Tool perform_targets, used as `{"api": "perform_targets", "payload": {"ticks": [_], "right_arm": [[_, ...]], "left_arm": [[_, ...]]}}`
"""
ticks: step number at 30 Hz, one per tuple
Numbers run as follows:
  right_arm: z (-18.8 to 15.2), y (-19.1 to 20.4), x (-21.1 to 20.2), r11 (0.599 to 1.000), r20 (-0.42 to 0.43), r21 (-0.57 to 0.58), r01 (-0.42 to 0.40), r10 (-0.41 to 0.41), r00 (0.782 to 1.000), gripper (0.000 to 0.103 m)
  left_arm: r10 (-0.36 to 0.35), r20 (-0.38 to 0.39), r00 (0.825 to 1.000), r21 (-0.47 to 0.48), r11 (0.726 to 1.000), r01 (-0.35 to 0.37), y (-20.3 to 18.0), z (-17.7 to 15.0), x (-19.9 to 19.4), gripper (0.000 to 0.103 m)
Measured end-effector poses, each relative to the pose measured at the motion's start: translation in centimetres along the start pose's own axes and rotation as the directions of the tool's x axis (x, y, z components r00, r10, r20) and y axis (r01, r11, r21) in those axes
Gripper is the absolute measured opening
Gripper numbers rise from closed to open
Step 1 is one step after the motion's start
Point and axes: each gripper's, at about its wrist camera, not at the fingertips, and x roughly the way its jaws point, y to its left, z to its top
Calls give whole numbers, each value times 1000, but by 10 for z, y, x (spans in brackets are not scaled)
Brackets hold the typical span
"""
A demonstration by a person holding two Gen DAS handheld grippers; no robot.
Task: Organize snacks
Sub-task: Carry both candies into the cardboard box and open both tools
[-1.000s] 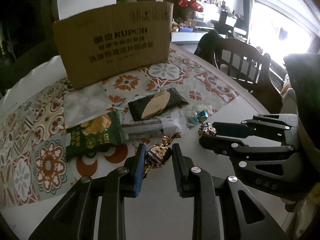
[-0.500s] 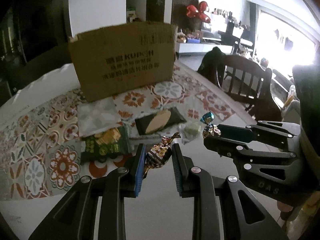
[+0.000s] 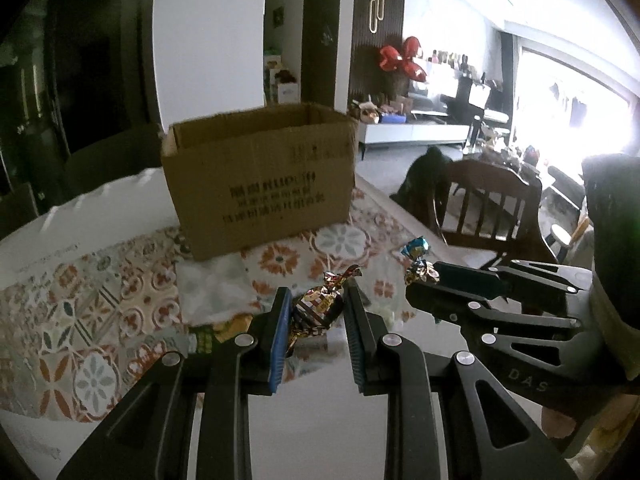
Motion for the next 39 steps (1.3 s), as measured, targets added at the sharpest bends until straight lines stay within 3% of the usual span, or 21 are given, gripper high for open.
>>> {"api": "perform_targets", "payload": {"ticks": [15,29,39], "right_arm": [[64,-10,-11,1000,133,-4,-3,3,991,26],[128,-21,15,1000,149,-8,-18,19,989,26],[177,-31,46,999,98,-46,-9,14,995,26]], "left_arm": [[67,130,989,-6,998,-67,12,69,-11,27],[108,124,986,-43,994,-103,37,121,14,27],[162,72,984,-78,985,-156,56,158,48,27]]}}
